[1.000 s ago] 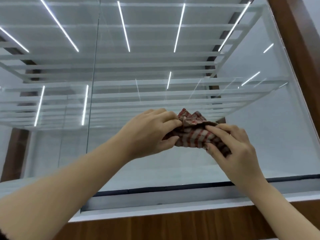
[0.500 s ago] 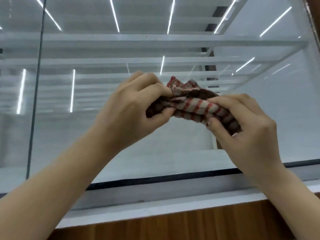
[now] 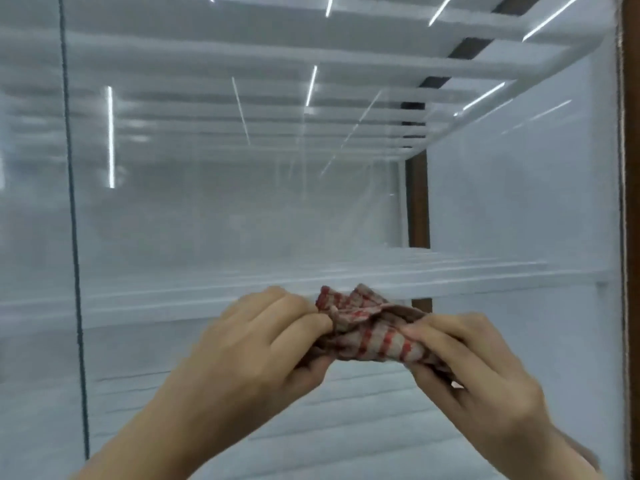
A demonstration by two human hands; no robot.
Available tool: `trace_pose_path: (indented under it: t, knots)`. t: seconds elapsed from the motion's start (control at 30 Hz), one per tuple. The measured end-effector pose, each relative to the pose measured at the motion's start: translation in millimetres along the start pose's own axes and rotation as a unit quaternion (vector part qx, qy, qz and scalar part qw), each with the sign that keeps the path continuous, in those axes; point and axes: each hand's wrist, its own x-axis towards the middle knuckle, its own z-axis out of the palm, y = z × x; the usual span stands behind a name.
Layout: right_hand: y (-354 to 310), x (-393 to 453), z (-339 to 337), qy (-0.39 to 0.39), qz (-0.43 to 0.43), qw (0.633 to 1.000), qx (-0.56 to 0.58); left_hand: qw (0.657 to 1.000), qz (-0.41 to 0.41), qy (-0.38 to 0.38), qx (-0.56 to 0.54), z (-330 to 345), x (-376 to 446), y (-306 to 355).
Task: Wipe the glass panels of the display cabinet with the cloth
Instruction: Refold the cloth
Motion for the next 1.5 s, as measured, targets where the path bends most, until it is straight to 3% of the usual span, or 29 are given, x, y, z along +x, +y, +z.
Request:
trace_pose_path:
  t: [0.37,0.53,1.0,1.23,1.5]
  knots:
    - [16,239,-20,-0.079,-0.112,0.990,0.036,0.996,-0.001,-0.074,0.045,-139,142,-115]
    - [1,316,1,-0.071,-0.156,0.983,0.069,0.987,-0.041,-0.119,0.095,-201,169,-153]
    - [-137,420,102,0.010,-0.209,0.949,0.237,0.941,-0.170,-0.190,0.224,-371,118,-206]
    - [-220,487,159,0.054,-0.216,0.942,0.251,0.924,-0.174,-0.172,0.293,-453,86,-269]
    - [-278,571,204,0.093,-0.180,0.961,0.190,0.929,-0.155,-0.136,0.309,-517,79,-363]
